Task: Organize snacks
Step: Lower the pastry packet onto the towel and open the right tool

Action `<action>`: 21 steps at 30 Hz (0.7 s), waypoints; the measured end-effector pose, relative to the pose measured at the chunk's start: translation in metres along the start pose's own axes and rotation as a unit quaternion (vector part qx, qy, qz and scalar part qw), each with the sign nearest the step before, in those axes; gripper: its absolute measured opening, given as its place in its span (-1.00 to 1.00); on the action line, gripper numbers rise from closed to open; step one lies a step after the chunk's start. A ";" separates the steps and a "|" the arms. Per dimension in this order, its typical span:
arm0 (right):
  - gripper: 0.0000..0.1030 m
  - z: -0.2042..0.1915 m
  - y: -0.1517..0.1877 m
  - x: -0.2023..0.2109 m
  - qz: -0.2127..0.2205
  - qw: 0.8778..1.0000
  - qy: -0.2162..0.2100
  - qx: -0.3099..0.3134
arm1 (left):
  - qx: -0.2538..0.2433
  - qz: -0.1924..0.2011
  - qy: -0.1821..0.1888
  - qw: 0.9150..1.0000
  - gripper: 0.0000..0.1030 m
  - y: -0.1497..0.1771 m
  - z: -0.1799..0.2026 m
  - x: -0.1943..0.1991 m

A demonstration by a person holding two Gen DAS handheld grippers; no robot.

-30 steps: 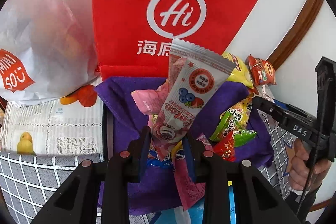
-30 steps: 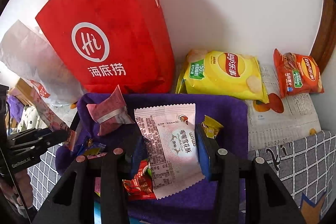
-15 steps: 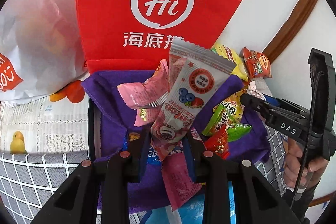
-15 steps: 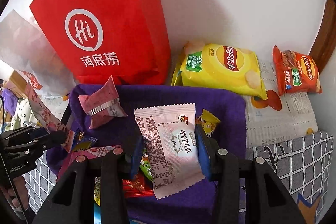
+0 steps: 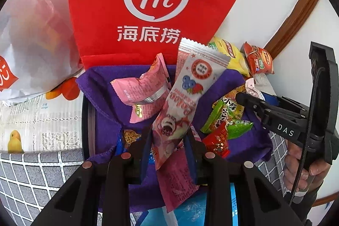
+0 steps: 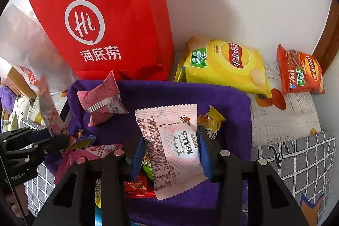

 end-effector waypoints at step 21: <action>0.02 0.003 0.000 0.015 0.012 1.000 -0.003 -0.010 | -0.013 0.009 -0.012 1.000 -0.44 0.001 0.013 -0.007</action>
Point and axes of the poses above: each gripper's, at about its wrist camera, not at the fingertips, and x roughly against the way its jaws point, z to its right, y to its underside, the point moved 2 cm from there along -x, roughly the way its jaws point, and after that the axes turned 12 degrees about -z, right-handed, at the moved point
